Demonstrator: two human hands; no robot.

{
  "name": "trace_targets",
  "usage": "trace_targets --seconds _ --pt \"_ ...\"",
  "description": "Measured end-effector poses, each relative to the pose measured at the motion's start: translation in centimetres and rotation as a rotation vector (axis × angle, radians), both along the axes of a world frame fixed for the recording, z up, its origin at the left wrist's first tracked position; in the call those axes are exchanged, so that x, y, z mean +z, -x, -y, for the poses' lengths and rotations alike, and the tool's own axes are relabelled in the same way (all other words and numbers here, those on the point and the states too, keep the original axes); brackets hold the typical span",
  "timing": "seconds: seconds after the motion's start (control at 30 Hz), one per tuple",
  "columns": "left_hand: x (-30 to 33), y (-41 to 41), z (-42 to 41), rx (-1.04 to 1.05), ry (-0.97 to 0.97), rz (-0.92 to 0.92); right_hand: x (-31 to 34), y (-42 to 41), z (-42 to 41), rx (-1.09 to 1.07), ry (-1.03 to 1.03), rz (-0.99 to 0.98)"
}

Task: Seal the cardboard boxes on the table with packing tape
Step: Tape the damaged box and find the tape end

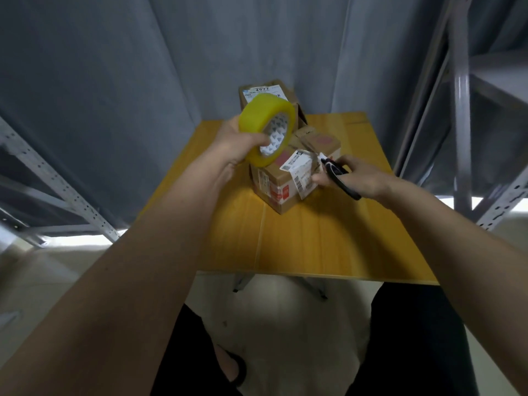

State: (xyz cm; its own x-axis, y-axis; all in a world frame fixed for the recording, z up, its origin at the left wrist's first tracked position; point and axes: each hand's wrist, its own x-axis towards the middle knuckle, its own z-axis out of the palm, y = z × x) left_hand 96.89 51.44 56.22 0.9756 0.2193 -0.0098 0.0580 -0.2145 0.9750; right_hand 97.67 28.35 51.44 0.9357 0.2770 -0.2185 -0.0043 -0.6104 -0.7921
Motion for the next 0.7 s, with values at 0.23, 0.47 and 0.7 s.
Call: trace_targets --seconds 0.23,0.47,0.7 --pt "-0.6 0.4 -0.4 -0.002 0.213 0.073 1.2 -0.3 0.6 0.155 0.216 0.116" --pt "-1.5 0.2 -0.8 0.024 0.257 0.057 2.6 -0.3 -0.8 0.236 0.496 0.251" --pt "-2.0 -0.5 -1.0 0.041 0.351 0.077 3.0 -0.2 -2.1 0.25 0.59 0.314"
